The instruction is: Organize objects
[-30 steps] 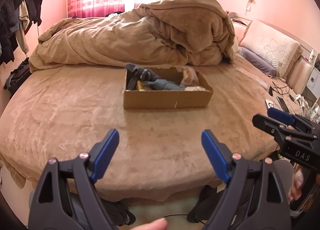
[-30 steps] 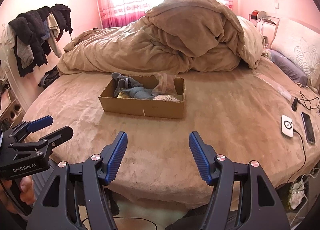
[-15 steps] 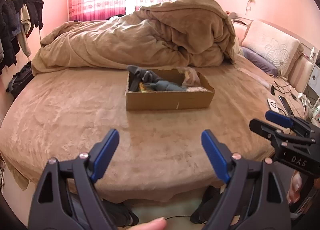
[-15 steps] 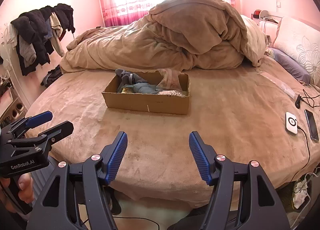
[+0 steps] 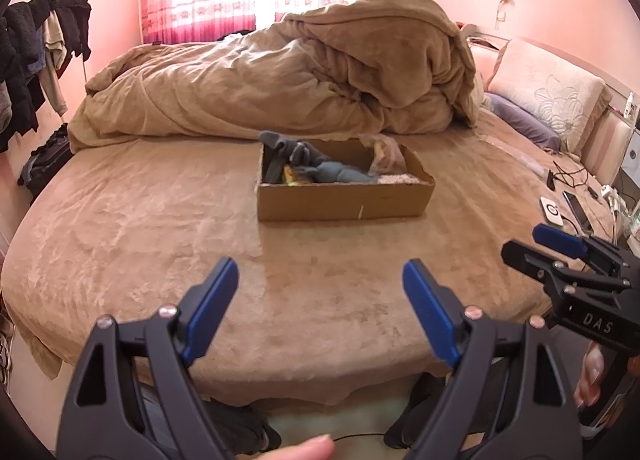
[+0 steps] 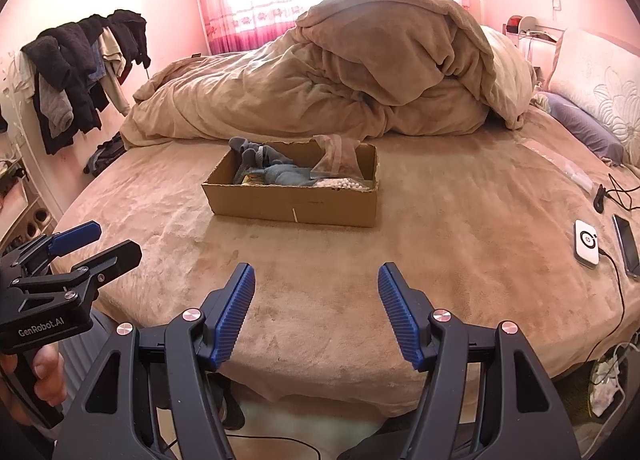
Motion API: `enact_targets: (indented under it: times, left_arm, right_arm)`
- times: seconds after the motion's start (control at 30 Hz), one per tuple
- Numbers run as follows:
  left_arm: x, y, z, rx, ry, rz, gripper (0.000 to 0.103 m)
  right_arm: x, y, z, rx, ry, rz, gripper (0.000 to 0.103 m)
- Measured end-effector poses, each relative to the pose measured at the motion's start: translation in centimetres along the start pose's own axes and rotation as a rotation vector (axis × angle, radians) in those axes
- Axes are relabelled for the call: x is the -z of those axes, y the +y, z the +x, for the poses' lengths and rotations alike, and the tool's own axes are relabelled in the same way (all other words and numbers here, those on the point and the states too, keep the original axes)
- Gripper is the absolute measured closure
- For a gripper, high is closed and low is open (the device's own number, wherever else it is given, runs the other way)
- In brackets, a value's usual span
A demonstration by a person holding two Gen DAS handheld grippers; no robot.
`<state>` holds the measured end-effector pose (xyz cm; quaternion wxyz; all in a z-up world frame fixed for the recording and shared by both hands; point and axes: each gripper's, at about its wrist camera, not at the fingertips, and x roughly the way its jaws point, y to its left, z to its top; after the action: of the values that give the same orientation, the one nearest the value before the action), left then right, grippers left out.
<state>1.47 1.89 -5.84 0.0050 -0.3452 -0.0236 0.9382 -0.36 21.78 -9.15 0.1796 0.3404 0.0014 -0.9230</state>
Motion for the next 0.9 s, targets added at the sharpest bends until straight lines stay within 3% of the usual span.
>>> enact_targets:
  times: [0.9]
  left_arm:
    - [-0.15, 0.91, 0.04, -0.019, -0.010, -0.021, 0.017]
  right_arm:
    - [0.00, -0.65, 0.56, 0.000, -0.001, 0.003, 0.036]
